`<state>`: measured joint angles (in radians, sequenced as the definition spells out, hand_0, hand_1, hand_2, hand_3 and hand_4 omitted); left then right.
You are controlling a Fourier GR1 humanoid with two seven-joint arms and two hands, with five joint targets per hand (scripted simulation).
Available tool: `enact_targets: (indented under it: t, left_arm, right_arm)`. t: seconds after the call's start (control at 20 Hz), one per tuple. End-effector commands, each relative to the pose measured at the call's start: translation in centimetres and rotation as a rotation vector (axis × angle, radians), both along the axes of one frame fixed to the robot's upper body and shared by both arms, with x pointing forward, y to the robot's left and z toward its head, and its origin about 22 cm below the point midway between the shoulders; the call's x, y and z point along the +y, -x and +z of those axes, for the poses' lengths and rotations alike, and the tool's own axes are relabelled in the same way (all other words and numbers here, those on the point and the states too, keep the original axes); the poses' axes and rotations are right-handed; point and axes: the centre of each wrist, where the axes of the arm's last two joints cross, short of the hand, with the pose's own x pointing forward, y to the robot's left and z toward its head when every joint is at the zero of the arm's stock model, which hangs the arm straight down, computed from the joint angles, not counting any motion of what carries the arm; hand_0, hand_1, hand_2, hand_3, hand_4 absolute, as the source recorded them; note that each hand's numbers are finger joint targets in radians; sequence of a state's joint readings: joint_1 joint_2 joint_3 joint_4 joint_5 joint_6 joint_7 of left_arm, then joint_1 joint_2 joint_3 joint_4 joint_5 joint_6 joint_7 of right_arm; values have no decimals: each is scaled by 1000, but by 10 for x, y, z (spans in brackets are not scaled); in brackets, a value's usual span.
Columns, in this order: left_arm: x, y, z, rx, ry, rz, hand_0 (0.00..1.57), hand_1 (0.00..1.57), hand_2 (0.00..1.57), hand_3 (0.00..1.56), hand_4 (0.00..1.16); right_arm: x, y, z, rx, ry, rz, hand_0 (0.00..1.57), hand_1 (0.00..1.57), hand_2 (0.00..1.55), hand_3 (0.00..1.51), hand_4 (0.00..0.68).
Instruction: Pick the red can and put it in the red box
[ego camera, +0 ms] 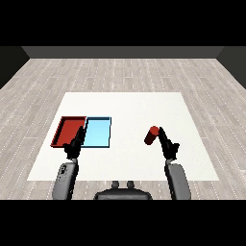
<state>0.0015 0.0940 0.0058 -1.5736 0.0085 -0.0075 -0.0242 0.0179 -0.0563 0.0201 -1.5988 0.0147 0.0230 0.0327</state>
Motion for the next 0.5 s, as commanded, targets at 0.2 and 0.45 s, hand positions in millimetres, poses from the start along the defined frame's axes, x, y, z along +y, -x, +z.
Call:
enact_targets:
  t: [0.2,0.45]
  left_arm:
    - [-3,-6,2,42,-16,3,0,0,0,0,0]
    - [-6,-8,19,-394,84,-24,0,0,0,0,0]
  right_arm:
    - [-126,-15,12,-35,8,-61,0,0,0,0,0]
    - [-145,-4,30,-355,-49,7,0,0,0,0,0]
